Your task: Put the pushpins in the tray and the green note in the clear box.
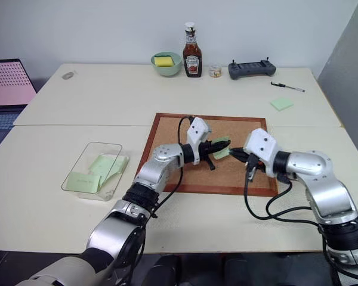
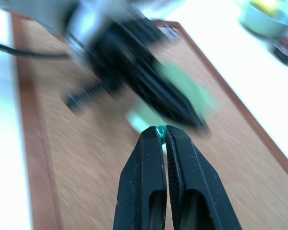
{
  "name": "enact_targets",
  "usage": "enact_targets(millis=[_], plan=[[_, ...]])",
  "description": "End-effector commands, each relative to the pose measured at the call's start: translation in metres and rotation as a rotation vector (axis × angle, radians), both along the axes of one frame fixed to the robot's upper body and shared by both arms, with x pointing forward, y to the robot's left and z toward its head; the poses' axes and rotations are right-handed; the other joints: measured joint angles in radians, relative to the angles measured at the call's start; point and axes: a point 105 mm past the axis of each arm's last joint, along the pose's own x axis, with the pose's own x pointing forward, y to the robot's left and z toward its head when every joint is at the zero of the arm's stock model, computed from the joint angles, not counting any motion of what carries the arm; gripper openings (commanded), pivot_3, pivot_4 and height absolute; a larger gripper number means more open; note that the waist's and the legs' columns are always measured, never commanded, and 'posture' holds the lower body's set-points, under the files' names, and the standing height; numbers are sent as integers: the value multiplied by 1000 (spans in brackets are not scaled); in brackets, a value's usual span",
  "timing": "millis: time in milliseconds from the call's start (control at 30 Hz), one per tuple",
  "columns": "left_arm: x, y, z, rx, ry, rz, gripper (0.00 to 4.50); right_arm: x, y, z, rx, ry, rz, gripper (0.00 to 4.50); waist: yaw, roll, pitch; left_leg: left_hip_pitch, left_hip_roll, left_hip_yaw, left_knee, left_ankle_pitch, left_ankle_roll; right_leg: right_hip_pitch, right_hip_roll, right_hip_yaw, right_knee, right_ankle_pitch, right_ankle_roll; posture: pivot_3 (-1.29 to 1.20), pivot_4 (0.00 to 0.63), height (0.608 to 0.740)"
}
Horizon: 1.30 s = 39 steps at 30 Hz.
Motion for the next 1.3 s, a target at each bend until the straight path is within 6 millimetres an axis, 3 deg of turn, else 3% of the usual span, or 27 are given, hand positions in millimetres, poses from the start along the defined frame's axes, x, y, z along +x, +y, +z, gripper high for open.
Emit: enact_targets(millis=[33,267,500,667,700,900,1033,1233,1300], plan=[[-9,11,13,-41,-27,29,34,-3,-36,4,-85,-78,-105,0,-3,0,0,0,0,0,0,0,0,0,0,0,0,0,0,0,150,740],[-25,18,17,-53,-24,53,34,-8,-105,-23,-318,-47,-270,0,0,0,0,1,0,1,1,0,0,1,0,1,1,0,0,0,150,740],[-26,17,19,-28,-46,58,34,4,-121,-32,-404,-34,-313,0,-5,0,0,2,0,3,1,0,0,1,0,2,2,0,0,0,150,740],[-27,18,21,-29,-50,60,34,7,-120,-37,-391,3,-310,0,-1,0,0,2,0,3,1,0,0,1,0,2,1,0,0,0,150,740],[-27,18,21,-28,-50,61,0,7,-121,-39,-391,10,-309,532,-1,0,0,2,0,2,1,0,0,1,0,2,1,0,0,0,150,740],[-27,20,21,-26,-51,65,0,8,-121,-41,-401,21,-304,1900,-2,1,0,2,0,3,1,0,0,1,0,3,1,0,0,0,150,740],[-26,21,21,-27,-51,68,0,7,-121,-38,-399,16,-303,2570,-2,0,0,2,0,2,1,0,0,1,0,2,1,0,0,0,150,740],[-23,26,34,-42,-82,91,0,5,-111,-15,-338,-27,-263,3761,-2,1,0,2,0,2,1,0,0,1,0,3,1,0,0,0,150,740],[-22,33,49,-32,-138,129,0,3,-89,1,-268,-60,-173,3924,-2,0,0,2,0,2,1,0,0,1,0,2,1,0,0,0,150,740]])
